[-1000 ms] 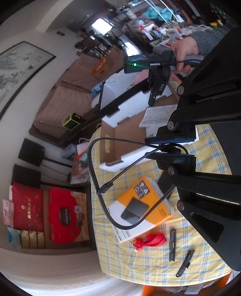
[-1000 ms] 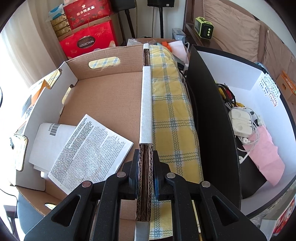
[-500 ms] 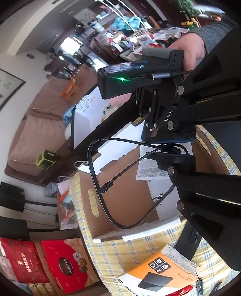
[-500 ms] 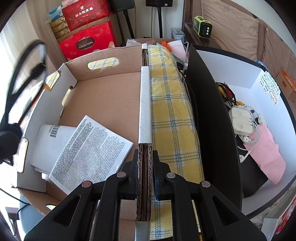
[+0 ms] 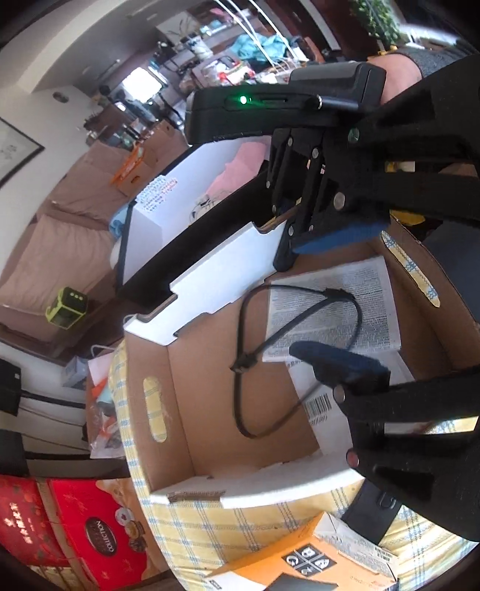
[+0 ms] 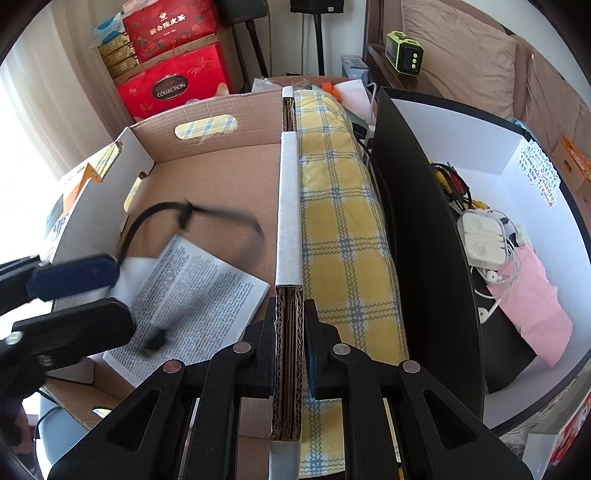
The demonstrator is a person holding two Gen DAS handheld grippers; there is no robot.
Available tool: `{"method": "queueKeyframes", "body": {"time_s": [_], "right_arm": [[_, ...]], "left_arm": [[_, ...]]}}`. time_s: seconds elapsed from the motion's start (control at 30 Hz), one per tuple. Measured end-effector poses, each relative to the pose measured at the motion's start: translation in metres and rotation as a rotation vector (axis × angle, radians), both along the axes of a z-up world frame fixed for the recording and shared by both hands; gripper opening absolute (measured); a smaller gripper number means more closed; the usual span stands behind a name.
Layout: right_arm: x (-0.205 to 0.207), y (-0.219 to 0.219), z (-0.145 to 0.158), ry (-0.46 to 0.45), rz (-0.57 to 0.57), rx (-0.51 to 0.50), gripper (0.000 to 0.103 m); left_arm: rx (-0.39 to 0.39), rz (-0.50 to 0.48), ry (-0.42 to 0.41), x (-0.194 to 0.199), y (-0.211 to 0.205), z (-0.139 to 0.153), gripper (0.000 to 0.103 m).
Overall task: Organize objects
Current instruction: 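Carry the black cable into the box and open the left tool, then reach the left tool to the black plastic bracket and grasp it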
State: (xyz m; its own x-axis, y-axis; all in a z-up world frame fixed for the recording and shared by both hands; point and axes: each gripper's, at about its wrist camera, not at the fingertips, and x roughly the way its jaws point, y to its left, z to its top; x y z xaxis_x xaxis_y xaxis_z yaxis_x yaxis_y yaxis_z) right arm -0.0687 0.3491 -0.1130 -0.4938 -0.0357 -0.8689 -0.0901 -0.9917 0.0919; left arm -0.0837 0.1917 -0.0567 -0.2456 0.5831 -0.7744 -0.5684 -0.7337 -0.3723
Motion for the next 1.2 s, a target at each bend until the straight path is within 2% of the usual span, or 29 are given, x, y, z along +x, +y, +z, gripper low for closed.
{"method": "queueKeyframes", "body": {"time_s": [0.03, 0.1, 0.23, 0.3, 0.43, 0.5, 0.63, 0.83, 1.0, 1.2], "right_arm": [[0.000, 0.000, 0.000, 0.000, -0.001, -0.002, 0.011], [-0.001, 0.001, 0.000, -0.004, 0.000, -0.008, 0.011], [-0.002, 0.003, 0.001, -0.008, 0.000, -0.024, 0.012], [-0.002, 0.003, 0.003, -0.004, -0.004, -0.024, 0.012], [-0.003, 0.003, 0.006, 0.002, -0.006, -0.022, 0.013], [-0.004, 0.003, 0.008, 0.005, -0.008, -0.019, 0.013], [-0.008, 0.002, 0.009, 0.011, -0.011, -0.008, 0.014], [-0.014, 0.001, 0.011, 0.013, -0.008, -0.011, 0.014], [-0.021, 0.000, 0.010, 0.008, -0.001, 0.005, 0.012], [-0.022, -0.006, 0.010, 0.016, 0.022, 0.055, 0.010]], "left_arm": [[0.010, 0.001, 0.002, 0.001, -0.004, 0.004, 0.050], [0.036, 0.014, 0.007, 0.000, -0.014, 0.012, 0.062], [0.067, 0.067, 0.040, -0.003, -0.039, 0.032, 0.067], [0.057, 0.110, 0.064, -0.004, -0.053, 0.039, 0.078], [0.013, 0.210, 0.083, -0.010, -0.083, 0.044, 0.079], [-0.009, 0.247, 0.089, -0.012, -0.097, 0.043, 0.091], [-0.046, 0.305, 0.111, -0.013, -0.119, 0.039, 0.092], [-0.121, 0.338, 0.166, -0.007, -0.143, 0.039, 0.092], [-0.137, 0.387, 0.136, -0.006, -0.180, 0.029, 0.092], [-0.131, 0.524, 0.070, -0.008, -0.250, 0.010, 0.092]]}}
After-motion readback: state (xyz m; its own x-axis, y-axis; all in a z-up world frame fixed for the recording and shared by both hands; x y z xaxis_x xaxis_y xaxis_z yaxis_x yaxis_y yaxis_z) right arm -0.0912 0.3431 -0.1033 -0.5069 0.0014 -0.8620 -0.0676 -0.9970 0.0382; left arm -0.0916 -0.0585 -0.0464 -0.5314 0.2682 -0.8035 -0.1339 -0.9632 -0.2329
